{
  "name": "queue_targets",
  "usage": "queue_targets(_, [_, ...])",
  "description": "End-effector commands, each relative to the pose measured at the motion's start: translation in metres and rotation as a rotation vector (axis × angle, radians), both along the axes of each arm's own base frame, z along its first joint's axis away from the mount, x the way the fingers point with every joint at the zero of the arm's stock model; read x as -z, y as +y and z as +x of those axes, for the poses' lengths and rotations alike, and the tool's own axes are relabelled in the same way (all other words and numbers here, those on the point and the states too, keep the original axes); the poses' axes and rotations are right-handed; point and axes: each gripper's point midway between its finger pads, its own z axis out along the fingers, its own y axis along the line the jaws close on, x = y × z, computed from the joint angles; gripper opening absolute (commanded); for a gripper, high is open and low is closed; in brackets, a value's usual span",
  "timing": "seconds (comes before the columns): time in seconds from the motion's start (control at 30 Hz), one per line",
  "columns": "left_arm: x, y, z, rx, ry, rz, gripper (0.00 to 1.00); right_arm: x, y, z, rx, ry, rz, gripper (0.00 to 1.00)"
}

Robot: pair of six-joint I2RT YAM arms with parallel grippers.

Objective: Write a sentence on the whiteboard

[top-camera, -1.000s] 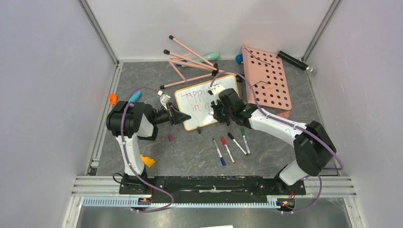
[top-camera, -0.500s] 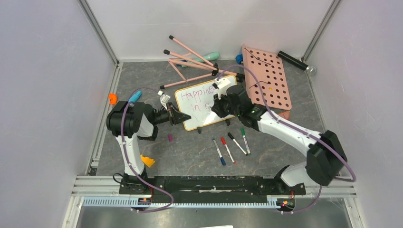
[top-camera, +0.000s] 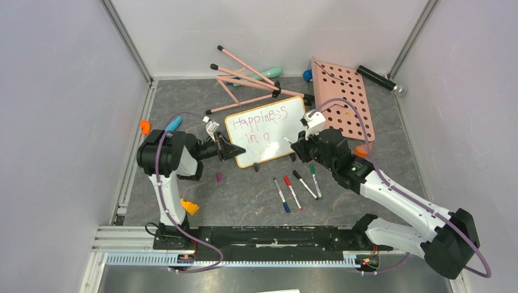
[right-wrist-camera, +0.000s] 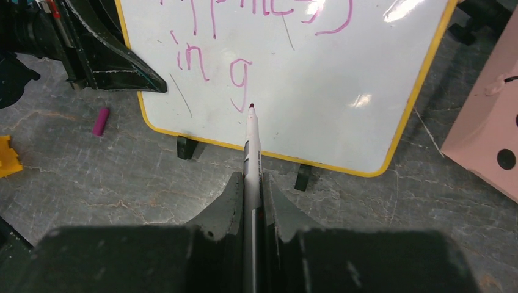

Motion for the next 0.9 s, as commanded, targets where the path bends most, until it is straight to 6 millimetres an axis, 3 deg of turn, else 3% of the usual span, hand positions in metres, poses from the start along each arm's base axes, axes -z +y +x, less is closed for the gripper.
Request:
queue_targets(0.0, [0.014, 0.003, 0.011, -0.038, -0.112, 0.047, 0.14, -0.009, -0.016, 0.002, 0.064, -0.048, -0.003, 0.00])
queue_targets(0.23, [0.012, 0.001, 0.018, -0.027, -0.148, 0.050, 0.11, -0.004, -0.024, 0.005, 0.093, -0.064, -0.031, 0.00])
queue_targets(0.57, [0.006, 0.001, 0.021, 0.020, -0.222, 0.057, 0.09, -0.017, -0.016, 0.009, 0.065, -0.075, -0.037, 0.00])
queue_targets(0.87, [0.009, -0.001, 0.027, 0.057, -0.164, 0.030, 0.09, -0.021, -0.003, 0.017, 0.041, -0.066, -0.025, 0.00])
